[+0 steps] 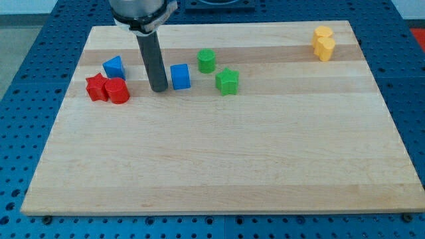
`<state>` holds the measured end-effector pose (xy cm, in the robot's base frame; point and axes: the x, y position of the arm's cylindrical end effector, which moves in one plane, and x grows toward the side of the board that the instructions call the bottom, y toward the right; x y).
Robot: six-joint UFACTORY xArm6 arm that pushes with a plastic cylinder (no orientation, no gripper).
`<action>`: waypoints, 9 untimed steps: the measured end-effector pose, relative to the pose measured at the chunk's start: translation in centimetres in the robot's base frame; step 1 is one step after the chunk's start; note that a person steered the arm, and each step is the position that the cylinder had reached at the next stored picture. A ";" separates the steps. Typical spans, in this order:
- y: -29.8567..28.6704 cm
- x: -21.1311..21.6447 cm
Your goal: Push the blue cube slightly to the right
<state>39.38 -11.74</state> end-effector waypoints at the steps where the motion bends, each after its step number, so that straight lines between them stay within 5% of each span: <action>1: 0.7 0.2; 4: -0.8 -0.6; 6: -0.7 -5.9; 9: 0.9 -2.5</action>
<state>36.86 -10.87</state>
